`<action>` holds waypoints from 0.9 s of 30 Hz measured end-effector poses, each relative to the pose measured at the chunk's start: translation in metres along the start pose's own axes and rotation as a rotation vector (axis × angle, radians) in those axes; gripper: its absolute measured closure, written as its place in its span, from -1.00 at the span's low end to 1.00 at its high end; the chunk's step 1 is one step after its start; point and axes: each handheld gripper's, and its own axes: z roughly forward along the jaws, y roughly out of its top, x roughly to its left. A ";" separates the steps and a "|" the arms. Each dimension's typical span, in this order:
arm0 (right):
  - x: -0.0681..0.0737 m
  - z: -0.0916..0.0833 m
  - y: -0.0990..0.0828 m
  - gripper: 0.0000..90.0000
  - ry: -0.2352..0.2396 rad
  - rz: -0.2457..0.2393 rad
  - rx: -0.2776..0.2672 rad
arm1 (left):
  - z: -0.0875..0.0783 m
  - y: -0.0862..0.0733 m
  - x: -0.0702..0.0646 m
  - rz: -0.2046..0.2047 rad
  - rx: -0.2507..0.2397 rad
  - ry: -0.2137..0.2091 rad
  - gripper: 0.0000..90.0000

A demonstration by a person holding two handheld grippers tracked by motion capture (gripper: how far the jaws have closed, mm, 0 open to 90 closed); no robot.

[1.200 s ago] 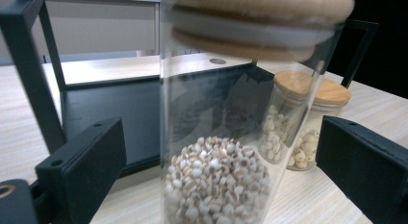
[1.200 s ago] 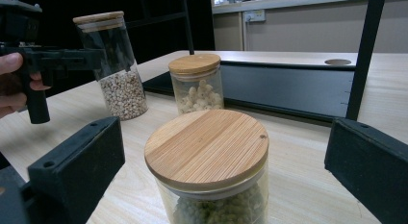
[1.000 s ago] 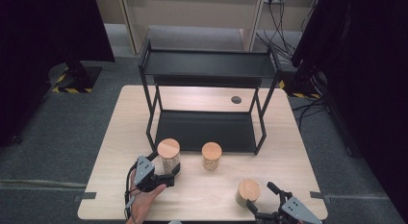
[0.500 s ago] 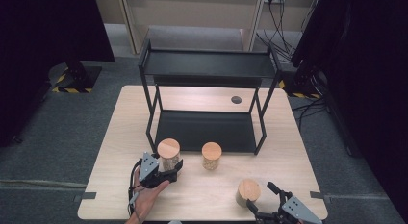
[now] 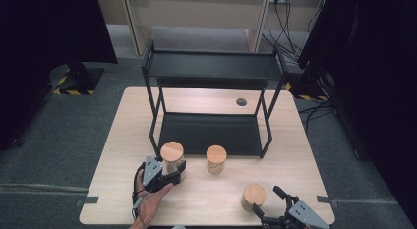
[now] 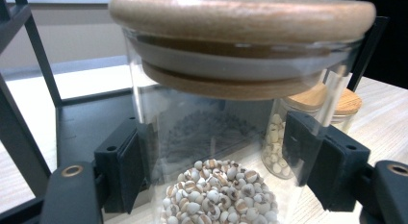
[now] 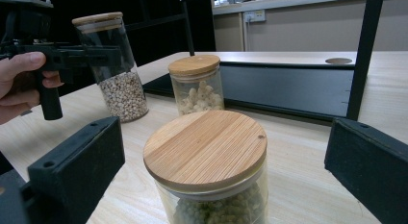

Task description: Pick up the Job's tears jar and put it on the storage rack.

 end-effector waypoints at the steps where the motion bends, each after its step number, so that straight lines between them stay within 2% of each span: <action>1: 0.000 0.000 0.000 -0.99 0.001 0.000 0.000 | 0.000 0.001 0.000 -0.001 0.000 -0.004 -0.44; 17: -0.001 0.000 0.000 -0.99 0.004 -0.001 0.000 | 0.003 0.021 0.002 0.017 -0.008 -0.025 -0.44; 27: -0.001 -0.001 0.000 -0.99 0.005 -0.001 -0.003 | 0.007 0.032 0.003 0.014 -0.014 -0.030 -0.44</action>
